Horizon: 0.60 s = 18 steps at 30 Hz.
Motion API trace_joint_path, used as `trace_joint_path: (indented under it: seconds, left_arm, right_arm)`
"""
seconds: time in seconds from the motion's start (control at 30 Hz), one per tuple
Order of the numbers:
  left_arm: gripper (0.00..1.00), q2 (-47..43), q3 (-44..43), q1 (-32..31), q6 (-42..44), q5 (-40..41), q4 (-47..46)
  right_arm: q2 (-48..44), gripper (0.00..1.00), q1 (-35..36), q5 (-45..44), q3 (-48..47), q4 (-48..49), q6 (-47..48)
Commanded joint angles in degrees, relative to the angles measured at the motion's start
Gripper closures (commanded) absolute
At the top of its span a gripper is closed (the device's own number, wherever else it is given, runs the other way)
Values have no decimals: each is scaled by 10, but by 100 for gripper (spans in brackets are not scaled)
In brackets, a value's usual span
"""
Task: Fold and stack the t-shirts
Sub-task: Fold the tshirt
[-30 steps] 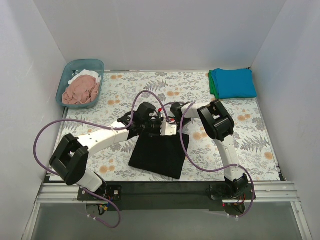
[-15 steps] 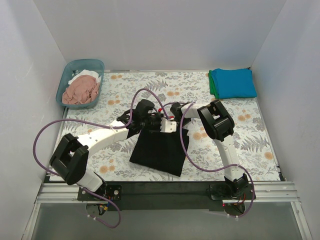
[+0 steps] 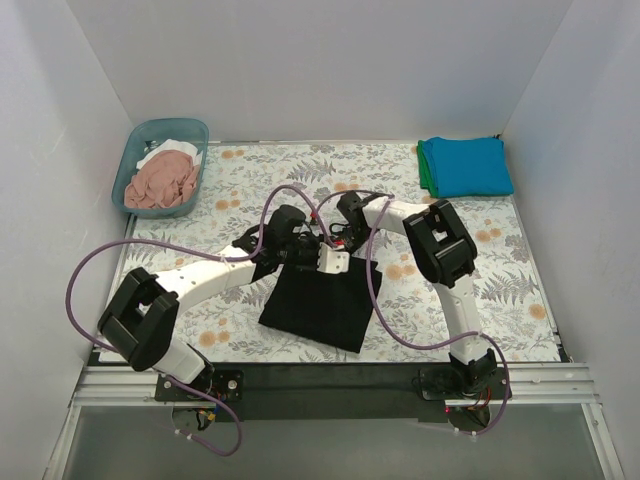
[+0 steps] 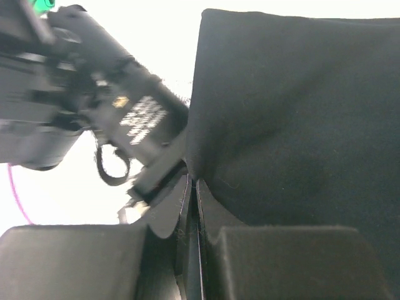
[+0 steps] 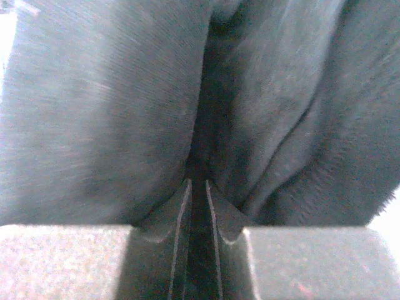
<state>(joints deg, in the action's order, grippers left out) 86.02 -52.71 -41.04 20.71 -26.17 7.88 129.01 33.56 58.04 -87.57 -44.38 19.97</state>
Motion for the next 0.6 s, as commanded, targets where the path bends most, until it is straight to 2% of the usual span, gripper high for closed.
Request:
trace_joint_path:
  seconds: [0.0, 0.3, 0.57]
  left_arm:
    - [100, -44, 16, 1, 22, -26, -17]
    - [100, -67, 48, -16, 57, -26, -18]
    - [100, -81, 65, -21, 62, -44, -76]
  right_arm:
    - [-46, 79, 3, -71, -42, -26, 26]
    - [-47, 79, -18, -123, -101, -63, 49]
    - [37, 81, -28, -102, -109, -66, 51]
